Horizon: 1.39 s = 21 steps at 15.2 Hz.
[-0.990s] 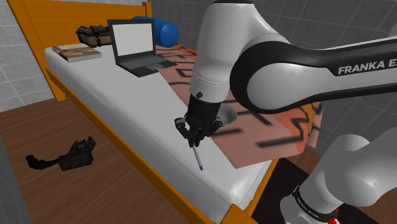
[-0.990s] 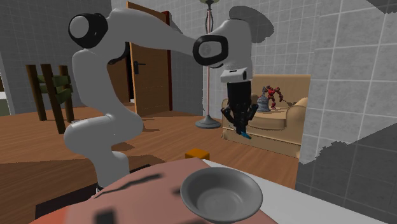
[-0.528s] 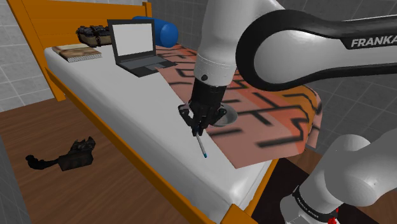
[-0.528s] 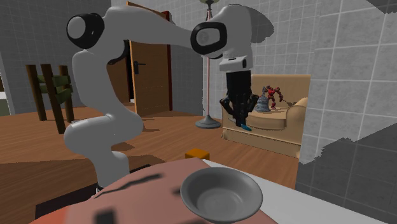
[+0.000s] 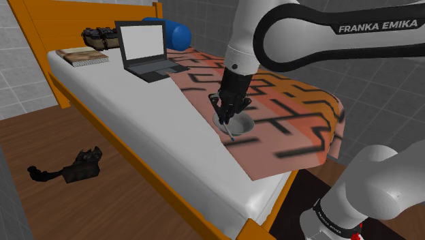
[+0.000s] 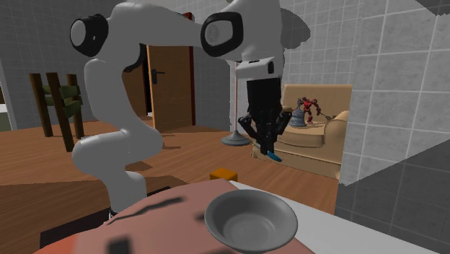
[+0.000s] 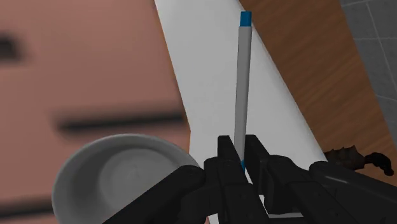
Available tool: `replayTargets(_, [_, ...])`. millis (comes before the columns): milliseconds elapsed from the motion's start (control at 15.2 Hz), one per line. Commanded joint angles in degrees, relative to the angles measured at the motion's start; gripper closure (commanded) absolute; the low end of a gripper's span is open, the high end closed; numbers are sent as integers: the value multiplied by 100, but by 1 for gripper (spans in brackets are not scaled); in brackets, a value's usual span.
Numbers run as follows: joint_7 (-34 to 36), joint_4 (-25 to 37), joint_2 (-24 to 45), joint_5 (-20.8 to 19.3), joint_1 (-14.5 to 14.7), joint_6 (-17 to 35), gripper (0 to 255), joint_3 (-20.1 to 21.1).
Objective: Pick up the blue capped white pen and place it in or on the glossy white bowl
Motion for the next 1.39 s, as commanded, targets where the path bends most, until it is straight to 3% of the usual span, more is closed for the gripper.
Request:
replayTargets(0, [-270,35,54,-84,-104,-13,255,-200])
replayTargets(594, [-1428,394,514,-449,-600,-50,255,-1061])
replayTargets(1320, [-1506,-274,630,-423,-599,730,255,-1040])
